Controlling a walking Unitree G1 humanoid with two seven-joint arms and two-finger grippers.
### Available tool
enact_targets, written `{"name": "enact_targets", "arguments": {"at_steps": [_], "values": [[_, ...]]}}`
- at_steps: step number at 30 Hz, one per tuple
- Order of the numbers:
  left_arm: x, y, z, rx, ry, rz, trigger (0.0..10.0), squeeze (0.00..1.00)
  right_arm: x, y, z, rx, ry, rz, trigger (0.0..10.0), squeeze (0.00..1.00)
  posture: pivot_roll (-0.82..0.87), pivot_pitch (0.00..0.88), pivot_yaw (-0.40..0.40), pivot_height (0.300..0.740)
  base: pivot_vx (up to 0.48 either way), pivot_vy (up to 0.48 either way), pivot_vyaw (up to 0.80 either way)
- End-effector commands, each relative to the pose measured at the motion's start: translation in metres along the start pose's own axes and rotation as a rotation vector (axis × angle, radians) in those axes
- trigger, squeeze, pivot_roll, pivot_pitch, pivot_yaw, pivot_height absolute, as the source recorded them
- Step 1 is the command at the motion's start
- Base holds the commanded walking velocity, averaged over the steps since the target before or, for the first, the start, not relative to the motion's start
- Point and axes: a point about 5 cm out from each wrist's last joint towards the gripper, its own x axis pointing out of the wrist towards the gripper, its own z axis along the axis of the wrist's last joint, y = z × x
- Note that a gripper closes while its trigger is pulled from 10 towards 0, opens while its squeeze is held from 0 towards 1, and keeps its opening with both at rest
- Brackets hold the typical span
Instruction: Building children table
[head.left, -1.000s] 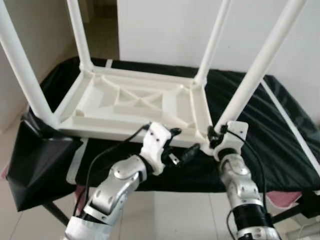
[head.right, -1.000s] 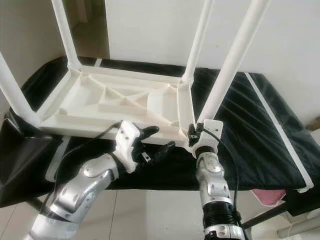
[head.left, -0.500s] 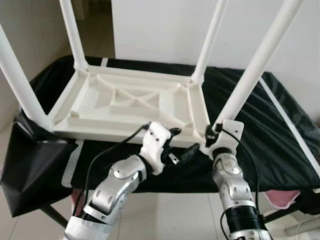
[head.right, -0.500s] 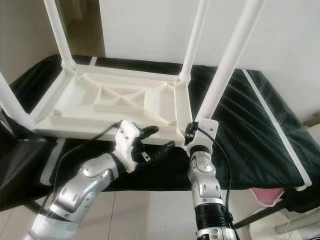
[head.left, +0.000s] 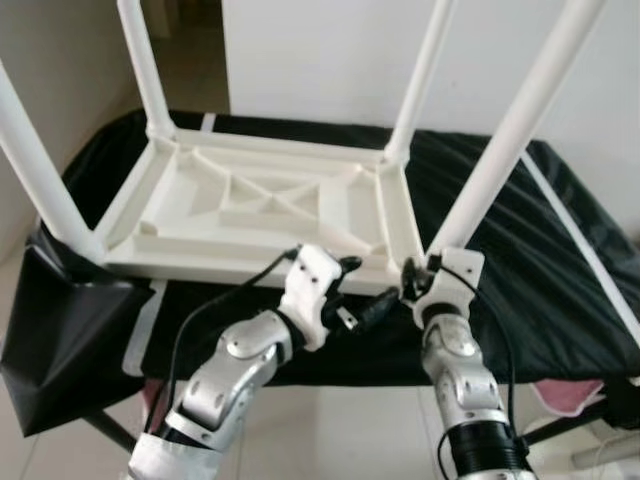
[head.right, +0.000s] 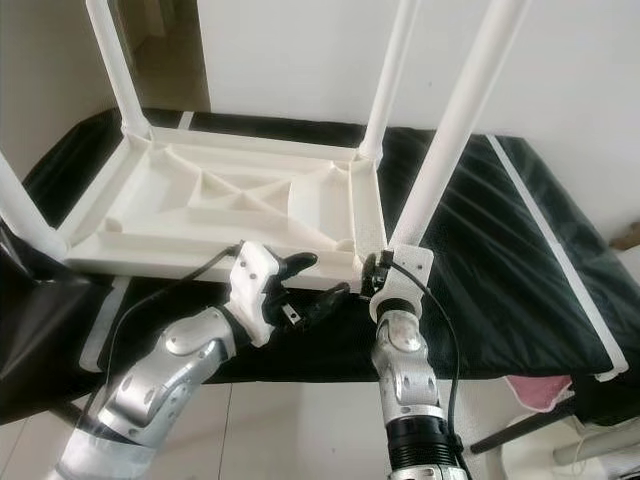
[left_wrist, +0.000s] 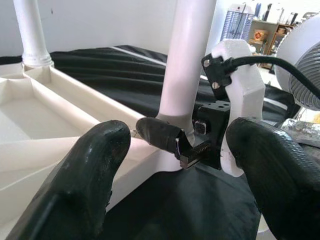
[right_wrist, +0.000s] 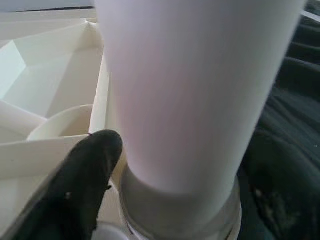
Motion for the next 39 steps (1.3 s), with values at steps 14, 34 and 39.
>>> {"name": "enact_targets", "arguments": {"at_steps": [14,34,39], "values": [[0.0,-0.005,0.002,0.0,0.0,-0.051,10.0,0.0,-0.016,-0.021,0.003,-0.027,-0.043,0.15,10.0,0.0,0.01,0.053,-0.077,0.74,0.0,0.0,0.0],[0.005,-0.003,0.004,0.007,-0.006,-0.062,10.0,0.0,0.012,-0.032,0.002,-0.301,0.027,0.566,0.0,0.0,0.01,0.035,-0.069,0.74,0.0,0.0,0.0],[0.004,-0.002,0.004,0.007,-0.004,-0.055,10.0,0.0,0.01,-0.041,-0.006,-0.315,0.064,0.571,0.0,0.0,0.01,0.029,-0.067,0.74,0.0,0.0,0.0]]}}
